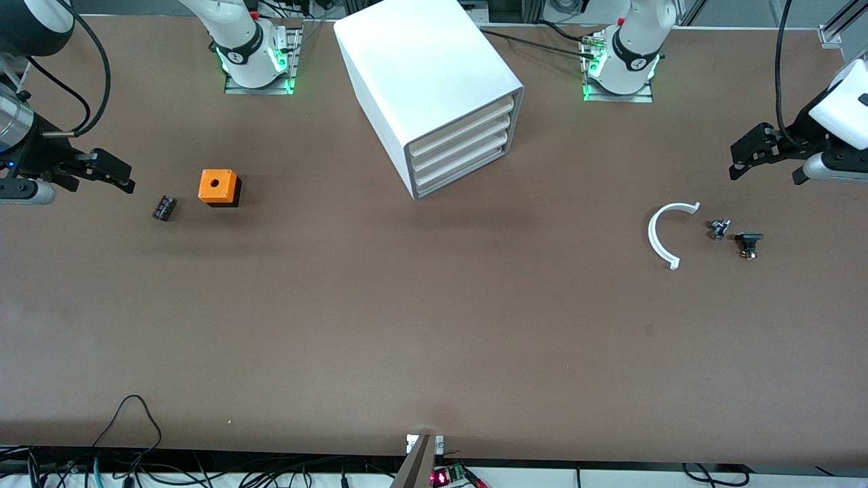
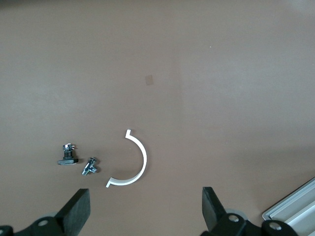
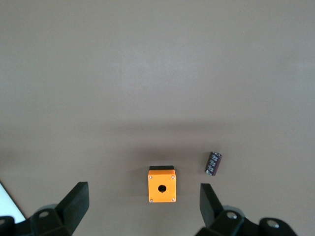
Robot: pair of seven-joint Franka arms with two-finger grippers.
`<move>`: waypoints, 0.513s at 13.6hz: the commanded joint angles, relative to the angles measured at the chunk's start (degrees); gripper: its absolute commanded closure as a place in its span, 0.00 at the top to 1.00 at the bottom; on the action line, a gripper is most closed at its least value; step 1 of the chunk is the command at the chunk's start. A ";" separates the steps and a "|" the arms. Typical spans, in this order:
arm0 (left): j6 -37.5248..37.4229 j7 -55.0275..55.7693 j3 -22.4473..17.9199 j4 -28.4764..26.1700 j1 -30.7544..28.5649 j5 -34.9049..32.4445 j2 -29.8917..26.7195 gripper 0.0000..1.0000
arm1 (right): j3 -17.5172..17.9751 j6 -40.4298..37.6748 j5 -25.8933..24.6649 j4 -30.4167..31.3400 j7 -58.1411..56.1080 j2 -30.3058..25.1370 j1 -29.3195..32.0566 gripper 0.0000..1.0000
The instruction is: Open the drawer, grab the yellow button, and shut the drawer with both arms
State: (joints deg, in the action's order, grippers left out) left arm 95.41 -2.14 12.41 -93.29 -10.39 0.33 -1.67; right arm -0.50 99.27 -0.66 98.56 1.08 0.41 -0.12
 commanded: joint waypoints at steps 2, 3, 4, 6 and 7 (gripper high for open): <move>-1.45 -1.11 -0.54 1.53 0.11 0.64 0.26 1.00 | 0.59 -2.32 -0.75 -1.62 -0.12 0.73 0.56 1.00; -1.45 -1.02 -0.54 2.06 -0.15 0.64 0.61 1.00 | 0.59 -2.50 -0.75 -1.62 -0.20 0.73 0.55 1.00; -1.45 -0.85 -0.54 2.06 -0.15 0.55 0.62 1.00 | 0.59 -2.51 -0.75 -1.62 -0.12 0.73 0.55 1.00; -1.45 -1.02 -0.46 2.06 -0.15 0.64 0.70 1.00 | 0.59 -2.51 -0.75 -1.71 -0.11 0.73 0.55 1.00; -1.36 -1.11 -0.46 2.15 -0.07 0.55 0.62 1.00 | 0.59 -2.59 -0.66 -1.71 -0.03 0.73 0.55 1.00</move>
State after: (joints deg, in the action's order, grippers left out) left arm 95.32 -2.14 12.05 -93.06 -10.41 0.33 -1.68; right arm -0.50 98.13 -0.82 98.55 1.08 0.42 -0.11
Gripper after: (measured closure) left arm 0.000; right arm 0.000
